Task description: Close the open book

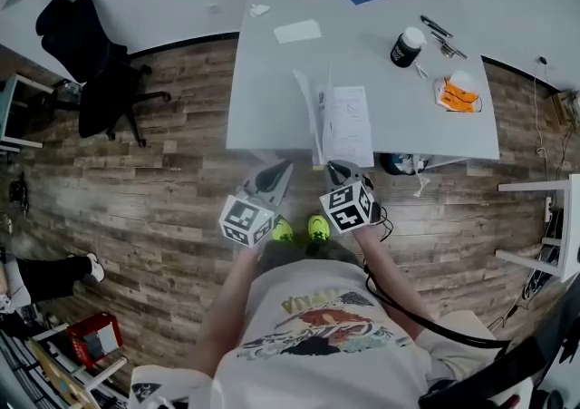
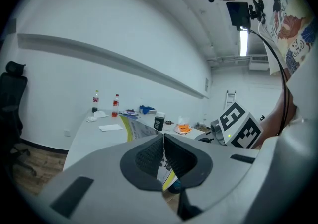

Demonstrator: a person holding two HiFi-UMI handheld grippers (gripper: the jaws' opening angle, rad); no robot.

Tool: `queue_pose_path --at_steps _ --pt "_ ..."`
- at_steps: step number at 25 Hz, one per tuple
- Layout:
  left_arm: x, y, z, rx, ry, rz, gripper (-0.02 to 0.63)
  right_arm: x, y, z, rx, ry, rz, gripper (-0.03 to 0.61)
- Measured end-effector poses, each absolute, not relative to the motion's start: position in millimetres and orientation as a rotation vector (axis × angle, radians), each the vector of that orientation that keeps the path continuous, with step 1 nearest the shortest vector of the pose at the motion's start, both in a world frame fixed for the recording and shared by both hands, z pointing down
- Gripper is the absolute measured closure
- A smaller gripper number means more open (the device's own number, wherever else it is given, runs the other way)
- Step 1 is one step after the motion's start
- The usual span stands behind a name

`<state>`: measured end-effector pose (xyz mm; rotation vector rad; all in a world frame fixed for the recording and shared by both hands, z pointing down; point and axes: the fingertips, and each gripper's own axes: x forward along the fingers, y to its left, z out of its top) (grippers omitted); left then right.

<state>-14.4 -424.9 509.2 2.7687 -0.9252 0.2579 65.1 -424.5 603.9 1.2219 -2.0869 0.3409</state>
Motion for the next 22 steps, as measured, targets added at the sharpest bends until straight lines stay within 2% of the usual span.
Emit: queue_pose_path --at_steps 10,22 --pt "9.7 -425.7 504.7 2.772 -0.925 0.265 0.600 109.8 -419.0 620.9 1.262 -2.071 0.462 0.549" --pt "27.9 -426.0 499.9 2.771 -0.896 0.259 0.600 128.4 -413.9 626.5 1.274 -2.072 0.541 0.549"
